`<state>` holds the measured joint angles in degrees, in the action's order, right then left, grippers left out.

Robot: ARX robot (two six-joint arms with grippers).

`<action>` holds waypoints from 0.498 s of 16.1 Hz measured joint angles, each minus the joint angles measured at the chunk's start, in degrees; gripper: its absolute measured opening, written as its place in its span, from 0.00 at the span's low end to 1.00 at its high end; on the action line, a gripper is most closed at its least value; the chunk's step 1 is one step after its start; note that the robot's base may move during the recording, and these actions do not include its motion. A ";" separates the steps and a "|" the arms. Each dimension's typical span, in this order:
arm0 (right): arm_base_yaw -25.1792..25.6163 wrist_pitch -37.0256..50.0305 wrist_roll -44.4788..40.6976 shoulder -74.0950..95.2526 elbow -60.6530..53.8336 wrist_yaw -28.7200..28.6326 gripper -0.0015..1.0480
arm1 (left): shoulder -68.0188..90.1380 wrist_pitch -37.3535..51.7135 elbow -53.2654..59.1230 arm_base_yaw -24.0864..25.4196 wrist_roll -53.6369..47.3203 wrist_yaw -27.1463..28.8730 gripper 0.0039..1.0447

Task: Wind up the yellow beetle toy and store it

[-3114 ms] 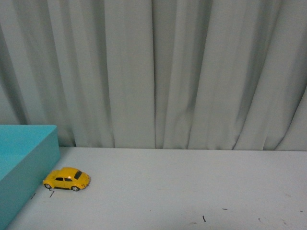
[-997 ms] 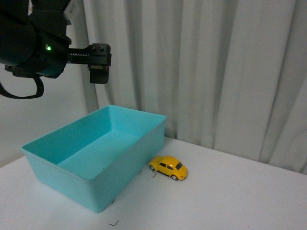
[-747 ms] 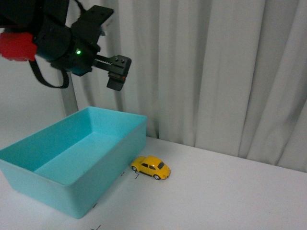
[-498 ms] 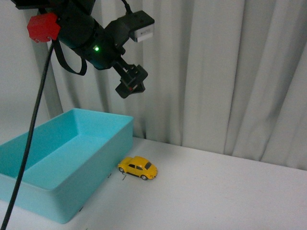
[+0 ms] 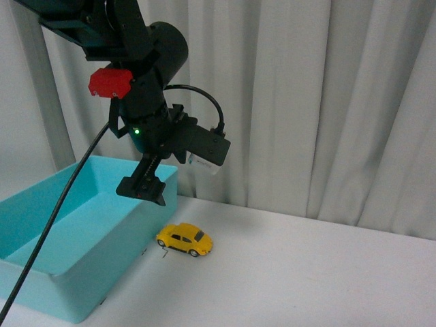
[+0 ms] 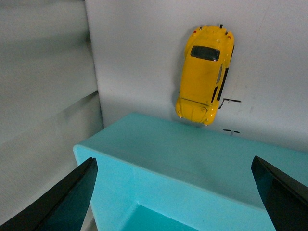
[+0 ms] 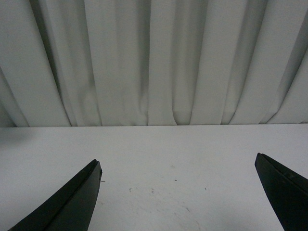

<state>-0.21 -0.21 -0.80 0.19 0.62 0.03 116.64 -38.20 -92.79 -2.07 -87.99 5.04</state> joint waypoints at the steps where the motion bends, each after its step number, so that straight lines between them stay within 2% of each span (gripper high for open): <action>1: 0.00 0.00 -0.02 0.00 0.00 0.00 0.94 | 1.33 -1.27 -1.46 -0.28 -0.28 0.59 0.94; 8: 0.00 -0.02 -0.02 0.00 0.00 0.00 0.94 | 11.50 -0.37 -3.89 -2.12 6.21 2.73 0.94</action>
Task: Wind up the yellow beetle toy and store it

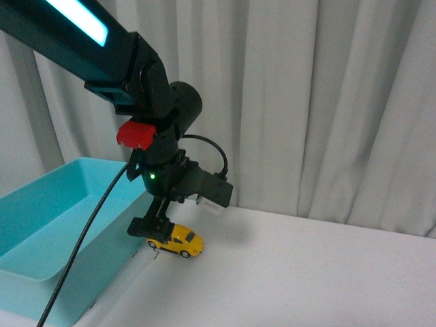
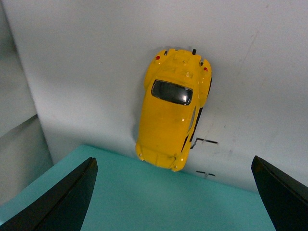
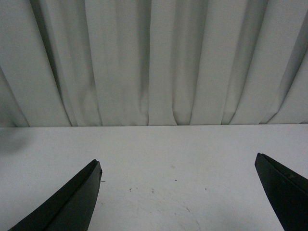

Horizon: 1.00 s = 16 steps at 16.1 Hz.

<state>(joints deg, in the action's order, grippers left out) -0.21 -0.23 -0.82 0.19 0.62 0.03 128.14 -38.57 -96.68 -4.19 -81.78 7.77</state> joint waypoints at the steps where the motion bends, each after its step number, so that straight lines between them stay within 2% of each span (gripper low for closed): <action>1: 0.00 0.02 0.02 0.00 0.00 0.00 0.94 | 1.42 0.04 -0.66 0.02 0.35 -0.07 0.94; 6: 0.00 0.02 0.02 0.00 0.00 0.00 0.94 | 7.69 -0.11 -4.90 0.02 0.74 -1.22 0.94; 8: 0.00 0.02 0.00 0.00 0.00 0.00 0.94 | 8.57 0.42 -5.79 0.33 -2.34 -2.78 0.93; 9: 0.00 0.02 0.00 0.00 0.00 0.00 0.94 | 8.70 1.01 -5.79 0.33 -2.82 -2.93 0.66; 10: 0.00 0.02 0.02 0.00 0.00 0.00 0.94 | 8.72 1.46 -5.68 0.31 -3.80 -3.30 0.55; 16: 0.00 0.02 0.00 0.00 0.00 0.00 0.94 | 8.72 1.51 -5.62 0.24 -4.42 -3.30 0.41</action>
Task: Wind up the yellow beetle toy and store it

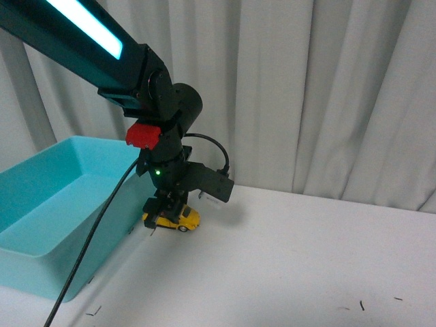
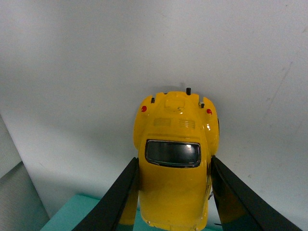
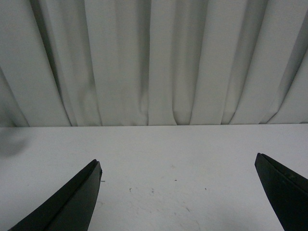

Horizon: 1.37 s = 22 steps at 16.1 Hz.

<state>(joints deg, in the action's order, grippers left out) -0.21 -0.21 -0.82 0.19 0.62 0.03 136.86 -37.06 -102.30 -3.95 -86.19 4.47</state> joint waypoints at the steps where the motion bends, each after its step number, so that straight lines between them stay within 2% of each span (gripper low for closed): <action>1: 0.00 0.00 0.00 0.00 0.00 0.00 0.94 | -0.02 -0.02 0.00 0.00 -0.07 0.00 0.39; 4: 0.00 0.00 0.00 0.00 0.00 0.00 0.94 | -0.11 -0.11 0.00 -0.04 -0.85 -0.20 0.35; 13: 0.00 0.00 0.00 0.00 0.00 0.00 0.94 | -0.48 -0.48 0.00 -0.28 -2.93 -0.55 0.32; 16: 0.00 -0.02 0.02 0.00 0.00 0.00 0.94 | -1.38 -1.99 0.02 -1.40 -8.39 -3.23 0.31; 18: 0.00 0.00 0.02 0.00 0.00 0.00 0.94 | -2.34 -3.63 -0.57 -2.60 -7.87 -5.99 0.31; 20: 0.00 0.00 0.00 0.00 0.00 0.00 0.94 | -12.44 -11.34 -6.84 -1.81 6.36 -14.01 0.31; 21: 0.00 0.00 0.00 0.00 0.00 0.00 0.94 | -14.19 -14.82 -13.62 3.13 18.71 -16.48 0.30; 22: 0.00 -0.02 0.00 0.00 0.00 0.00 0.94 | -14.19 -14.91 -16.59 5.99 23.19 -17.38 0.30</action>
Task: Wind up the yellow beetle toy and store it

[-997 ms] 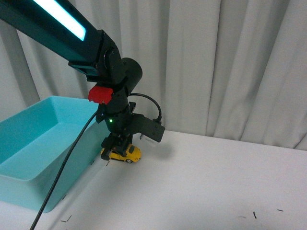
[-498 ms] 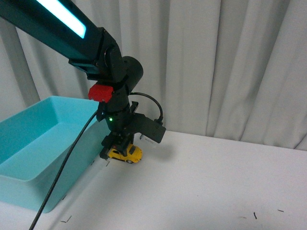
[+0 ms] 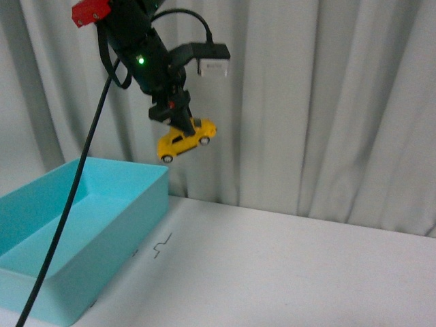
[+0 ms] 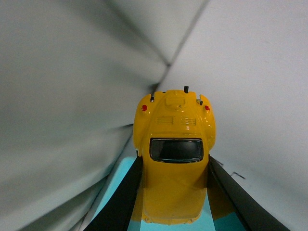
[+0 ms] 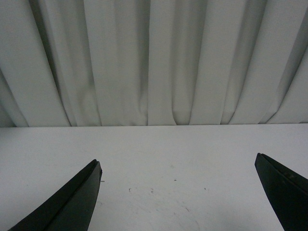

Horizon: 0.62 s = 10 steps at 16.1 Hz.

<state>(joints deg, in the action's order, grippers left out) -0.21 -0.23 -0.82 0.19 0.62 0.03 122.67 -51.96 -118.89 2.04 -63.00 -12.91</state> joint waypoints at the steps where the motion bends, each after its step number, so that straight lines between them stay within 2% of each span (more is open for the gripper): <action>1: 0.00 0.02 0.00 0.00 0.00 0.00 0.94 | 0.00 -0.07 -3.48 3.23 4.74 -0.44 0.30; 2: 0.00 0.00 0.00 0.00 0.00 0.00 0.94 | 0.00 -0.74 -6.88 6.49 9.38 0.50 0.30; 3: 0.00 0.00 0.02 0.00 0.00 0.00 0.94 | 0.00 -3.37 -10.82 11.32 15.96 5.11 0.30; 5: 0.00 0.02 0.02 0.00 0.00 0.00 0.94 | 0.02 -5.38 -9.27 15.04 21.42 10.05 0.30; 10: 0.00 0.02 0.02 0.00 0.00 0.00 0.94 | 3.74 -6.36 -4.48 14.67 33.05 18.56 0.30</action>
<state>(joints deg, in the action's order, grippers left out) -0.21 -0.21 -0.80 0.19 0.62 0.03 126.41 -58.33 -123.37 16.71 -29.95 5.65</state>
